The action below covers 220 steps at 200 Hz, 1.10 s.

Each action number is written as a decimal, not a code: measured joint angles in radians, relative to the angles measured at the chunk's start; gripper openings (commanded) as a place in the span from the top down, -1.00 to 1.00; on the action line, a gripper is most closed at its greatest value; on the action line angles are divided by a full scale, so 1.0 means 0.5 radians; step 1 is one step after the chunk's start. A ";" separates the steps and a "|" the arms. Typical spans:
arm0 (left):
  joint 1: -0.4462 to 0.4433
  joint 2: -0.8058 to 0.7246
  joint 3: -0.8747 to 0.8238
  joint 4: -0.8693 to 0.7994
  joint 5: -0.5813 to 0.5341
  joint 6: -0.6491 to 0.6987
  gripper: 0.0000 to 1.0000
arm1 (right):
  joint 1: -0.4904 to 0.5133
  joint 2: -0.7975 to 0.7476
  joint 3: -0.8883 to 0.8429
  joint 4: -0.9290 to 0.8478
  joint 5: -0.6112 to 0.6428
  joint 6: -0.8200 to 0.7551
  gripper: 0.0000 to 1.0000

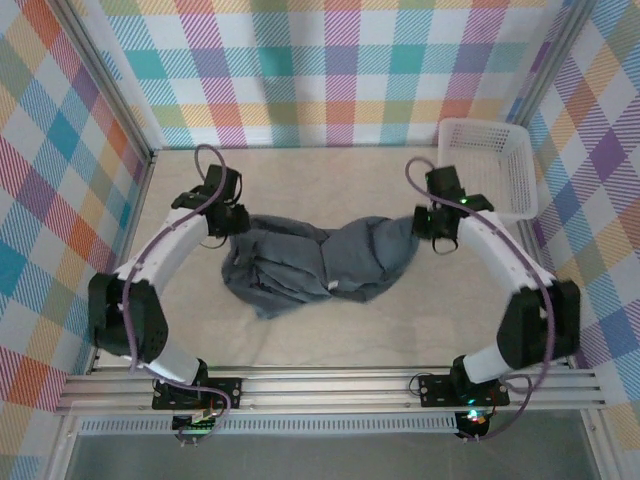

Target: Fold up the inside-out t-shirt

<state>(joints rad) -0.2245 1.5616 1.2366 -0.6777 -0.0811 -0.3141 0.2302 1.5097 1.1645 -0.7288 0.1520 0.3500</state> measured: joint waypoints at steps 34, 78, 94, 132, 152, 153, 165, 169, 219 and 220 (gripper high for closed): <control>-0.029 -0.130 -0.037 0.058 0.329 0.008 -0.05 | 0.027 -0.091 -0.133 -0.007 -0.246 -0.192 -0.21; -0.388 -0.249 -0.127 0.053 0.381 0.031 -0.12 | 0.499 -0.374 -0.388 0.381 -0.258 -0.881 -0.39; -0.452 -0.158 -0.183 0.008 0.310 0.037 -0.17 | 0.562 -0.224 -0.443 0.424 -0.243 -1.118 -0.39; -0.506 0.121 -0.179 -0.021 0.219 0.113 -0.42 | 0.562 0.296 -0.392 0.411 -0.143 -1.468 -0.37; -0.506 0.262 -0.117 -0.003 0.236 0.124 -0.47 | 0.562 0.459 -0.292 0.363 -0.185 -1.507 0.30; -0.506 0.267 -0.116 -0.001 0.235 0.124 -0.47 | 0.563 0.459 -0.287 0.365 -0.184 -1.515 0.35; -0.506 0.340 -0.079 0.017 0.234 0.121 -0.16 | 0.564 0.464 -0.252 0.383 -0.186 -1.501 0.76; -0.506 0.360 -0.070 0.025 0.232 0.119 0.00 | 0.564 0.464 -0.246 0.385 -0.186 -1.495 0.86; -0.501 0.396 -0.044 0.052 0.182 0.082 1.00 | 0.564 0.240 -0.280 0.373 -0.177 -1.446 1.00; -0.501 0.394 -0.044 0.053 0.179 0.082 1.00 | 0.564 0.233 -0.281 0.373 -0.176 -1.444 1.00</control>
<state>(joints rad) -0.4751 1.7584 1.2144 -0.6514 0.0086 -0.2729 0.5121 1.6264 1.0241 -0.5423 0.0639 -0.3721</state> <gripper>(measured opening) 0.063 0.048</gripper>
